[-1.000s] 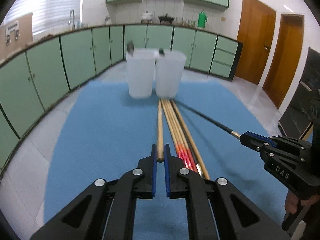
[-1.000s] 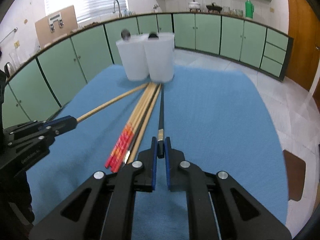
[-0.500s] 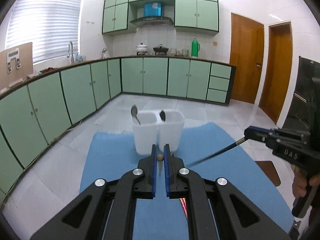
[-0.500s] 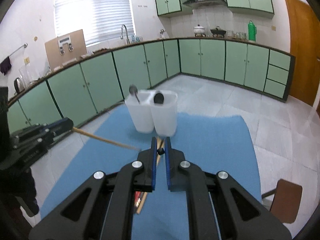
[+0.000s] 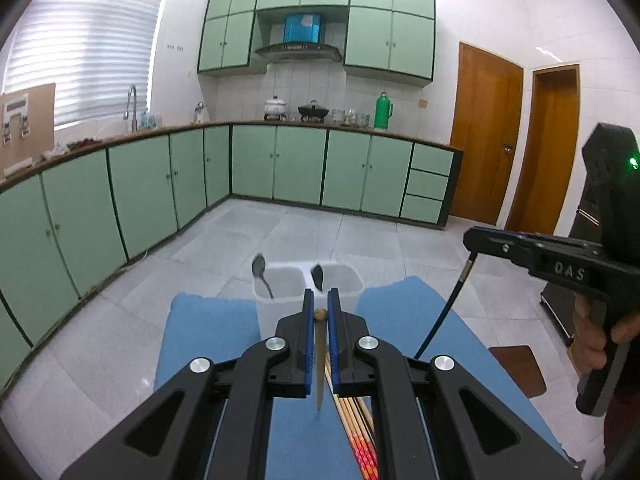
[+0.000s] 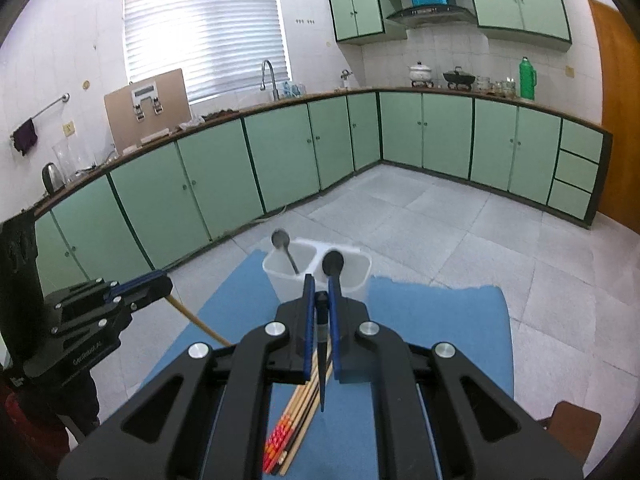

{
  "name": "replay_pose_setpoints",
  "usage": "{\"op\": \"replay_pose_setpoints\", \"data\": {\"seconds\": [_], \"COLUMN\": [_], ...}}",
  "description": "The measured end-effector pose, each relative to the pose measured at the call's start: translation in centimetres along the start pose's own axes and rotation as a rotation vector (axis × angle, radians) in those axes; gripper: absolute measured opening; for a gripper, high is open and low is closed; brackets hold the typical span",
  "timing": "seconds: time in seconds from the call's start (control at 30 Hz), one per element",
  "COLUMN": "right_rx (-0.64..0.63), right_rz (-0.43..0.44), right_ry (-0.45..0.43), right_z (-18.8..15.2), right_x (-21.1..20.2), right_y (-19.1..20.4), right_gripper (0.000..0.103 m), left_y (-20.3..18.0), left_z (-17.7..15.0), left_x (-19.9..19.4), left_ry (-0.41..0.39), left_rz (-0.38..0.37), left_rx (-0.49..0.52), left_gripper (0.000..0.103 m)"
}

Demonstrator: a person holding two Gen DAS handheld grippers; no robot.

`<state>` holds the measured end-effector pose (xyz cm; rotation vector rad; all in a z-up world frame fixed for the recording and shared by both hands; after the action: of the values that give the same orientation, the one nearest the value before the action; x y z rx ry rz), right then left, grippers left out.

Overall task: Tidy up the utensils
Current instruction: 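Lift both chopsticks into the white holder and open both tools, then withdraw both tools from the holder back over the chopsticks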

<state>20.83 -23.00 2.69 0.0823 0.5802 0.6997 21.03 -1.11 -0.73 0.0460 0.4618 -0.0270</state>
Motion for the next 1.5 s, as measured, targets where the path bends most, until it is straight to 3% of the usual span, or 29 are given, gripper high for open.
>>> {"op": "replay_pose_setpoints", "data": {"seconds": [0.37,0.67,0.87,1.07,1.13,1.23,1.3,1.33,1.5], "right_rx": [-0.076,-0.100,-0.089,-0.039,-0.024,-0.020,-0.009,-0.005,-0.011], "right_rz": [0.017,-0.023,-0.042,-0.036,-0.023,-0.038,-0.044,-0.045,-0.081], "right_ry": [-0.123,-0.176,-0.143,-0.059,-0.032,-0.023,-0.037,-0.050,-0.117], "right_z": [8.3,13.0,12.5,9.4,8.5,7.6,7.6,7.5,6.4], "right_x": [-0.8,1.9,6.2,10.5,11.4,11.5,11.0,10.5,6.5], "right_y": [-0.3,-3.2,-5.6,-7.4,-7.7,-7.7,-7.4,-7.3,-5.9], "right_gripper": [0.006,0.006,0.006,0.007,0.009,0.019,0.038,0.039,0.064], "left_y": [-0.1,-0.7,-1.1,-0.8,-0.6,-0.2,0.0,0.0,0.7], "left_z": [8.4,14.4,13.3,9.7,8.9,8.2,8.2,8.1,6.0], "left_x": [-0.4,3.8,9.4,15.3,15.7,15.4,14.4,13.9,10.1], "left_ry": [-0.166,-0.259,-0.235,-0.113,-0.092,-0.077,-0.078,-0.079,-0.058], "left_rz": [-0.003,0.022,0.044,0.049,0.053,0.053,0.054,0.056,0.055], "left_rx": [-0.001,0.014,0.031,0.038,0.032,0.022,0.019,0.017,-0.001], "left_gripper": [0.006,0.006,0.006,0.007,0.016,0.026,0.032,0.040,0.053]}}
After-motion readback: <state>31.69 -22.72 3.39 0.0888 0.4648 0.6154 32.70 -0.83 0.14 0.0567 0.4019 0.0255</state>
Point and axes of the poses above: each gripper's, at about its wrist camera, not at the fingertips, and x roughly the way its jaws point, y to its left, z to its top, the point moved 5 cm from there along x, roughly the way its jaws point, and after that the axes turned 15 degrees about z, right-handed, at the moved point
